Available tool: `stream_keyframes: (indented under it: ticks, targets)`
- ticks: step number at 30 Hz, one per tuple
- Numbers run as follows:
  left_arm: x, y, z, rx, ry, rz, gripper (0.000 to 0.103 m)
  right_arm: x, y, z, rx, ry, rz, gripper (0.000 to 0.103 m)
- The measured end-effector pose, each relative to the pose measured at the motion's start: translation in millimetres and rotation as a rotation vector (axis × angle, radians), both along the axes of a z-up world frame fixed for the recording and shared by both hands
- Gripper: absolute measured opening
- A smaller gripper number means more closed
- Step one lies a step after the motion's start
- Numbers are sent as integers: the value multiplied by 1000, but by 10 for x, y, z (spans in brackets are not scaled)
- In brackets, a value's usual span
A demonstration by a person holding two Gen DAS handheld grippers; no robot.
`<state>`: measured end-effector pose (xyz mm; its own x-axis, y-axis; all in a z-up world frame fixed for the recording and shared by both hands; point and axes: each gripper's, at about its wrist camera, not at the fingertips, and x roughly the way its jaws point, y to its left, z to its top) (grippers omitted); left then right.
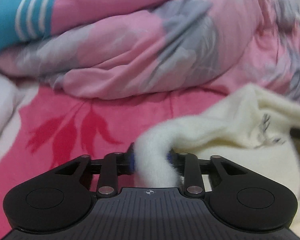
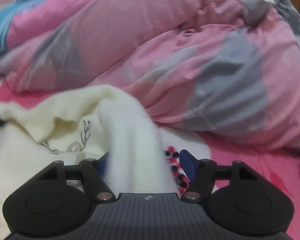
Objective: Fold clothes
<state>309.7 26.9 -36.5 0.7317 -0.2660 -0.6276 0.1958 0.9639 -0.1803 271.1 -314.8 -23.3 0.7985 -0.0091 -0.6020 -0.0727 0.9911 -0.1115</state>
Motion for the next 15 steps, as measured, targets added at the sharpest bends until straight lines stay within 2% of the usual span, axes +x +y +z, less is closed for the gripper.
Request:
stream_keyframes:
  ticks: [1, 3, 5, 8, 10, 12, 15]
  targets:
    - [-57, 89, 49, -43, 4, 2, 44, -108, -53, 63, 28, -13, 2, 72]
    - [-209, 259, 183, -113, -8, 8, 48, -347, -117, 180, 70, -48, 2, 79]
    - [-409, 373, 342, -128, -51, 21, 53, -629, -88, 342, 76, -99, 12, 84]
    - [-755, 499, 550, -154, -103, 1, 56, -1113, 23, 561, 114, -156, 104, 88]
    - [-1014, 513, 622, -159, -111, -38, 56, -1436, 99, 705, 139, -193, 167, 91]
    - [-1315, 470, 634, -139, -115, -84, 56, -1725, 295, 749, 146, -191, 286, 91]
    - [-1751, 318, 541, -106, -139, -158, 56, -2007, 665, 685, 53, -195, 422, 90]
